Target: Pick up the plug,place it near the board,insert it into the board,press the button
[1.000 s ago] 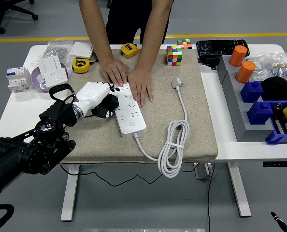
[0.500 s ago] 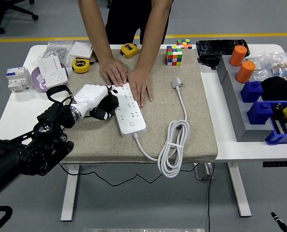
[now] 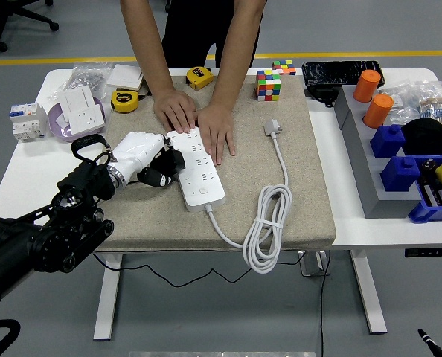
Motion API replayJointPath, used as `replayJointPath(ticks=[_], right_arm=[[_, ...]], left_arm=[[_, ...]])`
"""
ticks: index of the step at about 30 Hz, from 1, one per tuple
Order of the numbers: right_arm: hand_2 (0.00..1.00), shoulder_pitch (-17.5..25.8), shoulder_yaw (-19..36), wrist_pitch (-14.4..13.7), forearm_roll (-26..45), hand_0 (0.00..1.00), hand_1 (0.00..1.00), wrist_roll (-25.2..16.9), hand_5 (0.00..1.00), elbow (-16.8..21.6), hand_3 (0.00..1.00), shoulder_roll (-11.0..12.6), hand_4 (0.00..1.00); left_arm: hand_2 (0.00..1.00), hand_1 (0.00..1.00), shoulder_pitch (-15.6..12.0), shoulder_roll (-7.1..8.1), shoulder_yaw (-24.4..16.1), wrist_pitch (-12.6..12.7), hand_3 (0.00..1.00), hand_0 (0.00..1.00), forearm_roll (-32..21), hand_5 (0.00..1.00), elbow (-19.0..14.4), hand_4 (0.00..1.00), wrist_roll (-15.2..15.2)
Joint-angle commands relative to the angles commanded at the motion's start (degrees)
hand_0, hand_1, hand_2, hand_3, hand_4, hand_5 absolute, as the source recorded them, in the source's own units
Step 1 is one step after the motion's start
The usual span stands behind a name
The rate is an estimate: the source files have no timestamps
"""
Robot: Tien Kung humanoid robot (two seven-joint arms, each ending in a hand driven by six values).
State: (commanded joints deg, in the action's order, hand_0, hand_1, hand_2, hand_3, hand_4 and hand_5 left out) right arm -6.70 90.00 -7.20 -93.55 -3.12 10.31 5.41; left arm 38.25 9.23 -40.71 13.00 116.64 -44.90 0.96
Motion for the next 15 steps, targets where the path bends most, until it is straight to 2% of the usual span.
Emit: replayJointPath(ticks=[5,10,15], right_arm=[[0.833,0.02,-0.04,0.03,0.03,0.899,0.882,-0.03,0.998,0.0,0.852,0.04,0.998],[0.832,0.07,-0.13,0.02,0.1,0.899,0.882,-0.07,0.998,0.0,0.852,0.02,0.998],[0.832,0.07,0.13,-0.01,-0.07,0.9,0.882,-0.01,0.998,0.0,0.852,0.05,0.998]], left_arm=[[0.317,0.293,0.01,0.03,0.36,-0.3,0.394,0.349,-0.42,0.143,-0.21,0.603,0.0],[0.315,0.293,0.09,0.64,1.36,-1.0,0.393,0.348,-2.55,0.146,-0.9,0.602,-0.12],[0.314,0.296,0.5,1.1,1.3,-1.91,0.392,0.348,-2.53,0.145,-1.29,0.602,0.07]])
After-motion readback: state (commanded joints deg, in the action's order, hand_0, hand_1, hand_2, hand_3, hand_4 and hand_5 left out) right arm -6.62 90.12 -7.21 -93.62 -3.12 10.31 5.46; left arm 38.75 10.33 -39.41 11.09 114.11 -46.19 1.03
